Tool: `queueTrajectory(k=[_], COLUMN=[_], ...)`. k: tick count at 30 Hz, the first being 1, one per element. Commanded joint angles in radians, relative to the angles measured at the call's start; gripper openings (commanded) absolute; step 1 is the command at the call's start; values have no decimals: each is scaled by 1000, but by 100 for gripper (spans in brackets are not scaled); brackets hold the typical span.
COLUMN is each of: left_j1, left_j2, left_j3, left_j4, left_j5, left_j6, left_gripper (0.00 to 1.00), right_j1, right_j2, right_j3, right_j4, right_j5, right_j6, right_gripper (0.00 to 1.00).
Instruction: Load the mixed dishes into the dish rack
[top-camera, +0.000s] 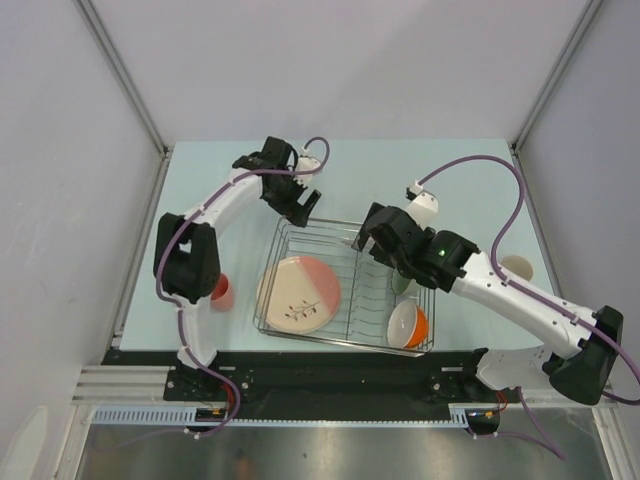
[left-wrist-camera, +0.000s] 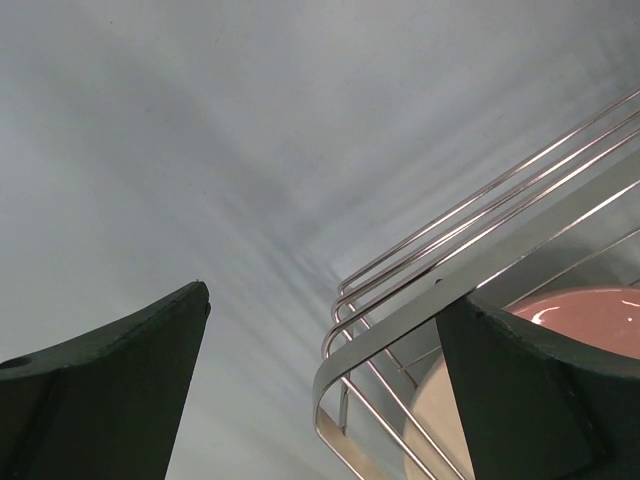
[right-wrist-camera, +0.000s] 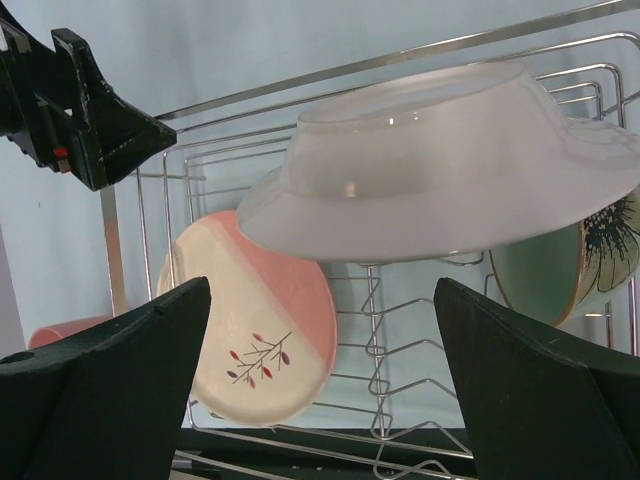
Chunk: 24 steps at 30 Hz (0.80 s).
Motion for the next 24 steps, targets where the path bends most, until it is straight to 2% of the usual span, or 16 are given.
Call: queueTrajectory(k=[1,7,17,19,24], left_j1=[23,98,178,186,198], left_j2=[61,232,353,356,333], left_j3=[102,262,335,326,280], left_j4=[48,7,24,27,47], left_j5=[-59,-81,-147,-157,-151], left_j6=[-46,-132,-169,-167,-169], left_gripper=[100,99,100,100,100], right_j1=[-27,-82,-214,-241,-284], right_j2=[8,23,23,18,-20], right_j3=[22,16,-2,-4,-12], right_j4=[-9,1,54,37,-110], right_j5=[-12,-50,-134,-131,0], right_j6=[-19,-46,-120,-126,-93], right_gripper=[100,100,100,100,100])
